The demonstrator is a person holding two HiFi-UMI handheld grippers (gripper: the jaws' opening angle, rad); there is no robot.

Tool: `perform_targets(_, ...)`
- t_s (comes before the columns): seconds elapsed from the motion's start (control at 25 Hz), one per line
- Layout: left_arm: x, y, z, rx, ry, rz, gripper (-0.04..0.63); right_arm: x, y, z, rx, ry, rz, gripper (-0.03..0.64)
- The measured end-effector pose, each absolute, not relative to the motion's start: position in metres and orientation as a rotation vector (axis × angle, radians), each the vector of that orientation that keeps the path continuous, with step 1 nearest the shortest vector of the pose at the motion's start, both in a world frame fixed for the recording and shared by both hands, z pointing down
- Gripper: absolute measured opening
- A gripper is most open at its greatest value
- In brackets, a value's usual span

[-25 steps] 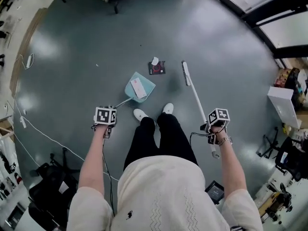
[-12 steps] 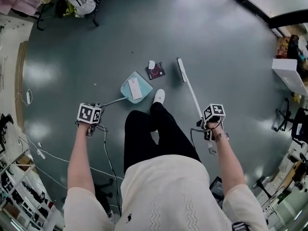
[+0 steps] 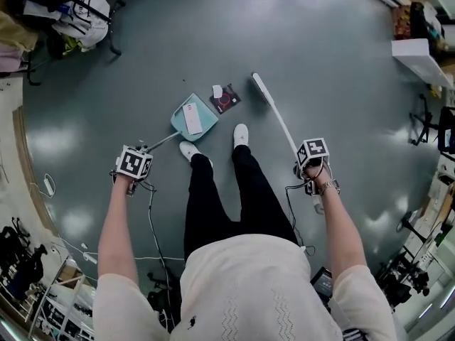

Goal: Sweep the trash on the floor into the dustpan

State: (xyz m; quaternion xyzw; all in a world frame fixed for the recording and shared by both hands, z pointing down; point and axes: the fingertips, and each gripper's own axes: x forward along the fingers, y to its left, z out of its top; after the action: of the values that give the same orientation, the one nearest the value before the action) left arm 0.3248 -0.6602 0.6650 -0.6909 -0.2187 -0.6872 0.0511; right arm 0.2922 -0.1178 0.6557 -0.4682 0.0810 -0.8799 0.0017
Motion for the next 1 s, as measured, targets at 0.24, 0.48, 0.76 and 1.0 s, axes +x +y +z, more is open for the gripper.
perform_targets(0.24,0.374,-0.693,0.687,-1.989,-0.795,-2.017,0.094,0.285,-0.175,0.692,-1.434,0.149,-2.715,0.051)
perform_targets(0.48,0.396,-0.675,0.705,-1.892,-0.864,-1.936,0.094,0.284,-0.232,0.710,-1.482,0.205,-2.755,0.052)
perform_targets(0.76,0.391,-0.676,0.705,-1.945,-0.835,-1.989,0.094,0.255,-0.314,0.707,-1.405,0.396,-2.787,0.059)
perform_targets(1.0,0.380,-0.670,0.707,-2.078,-0.741,-2.075,0.094,0.234,-0.353,0.696,-1.333,0.514,-2.817,0.074)
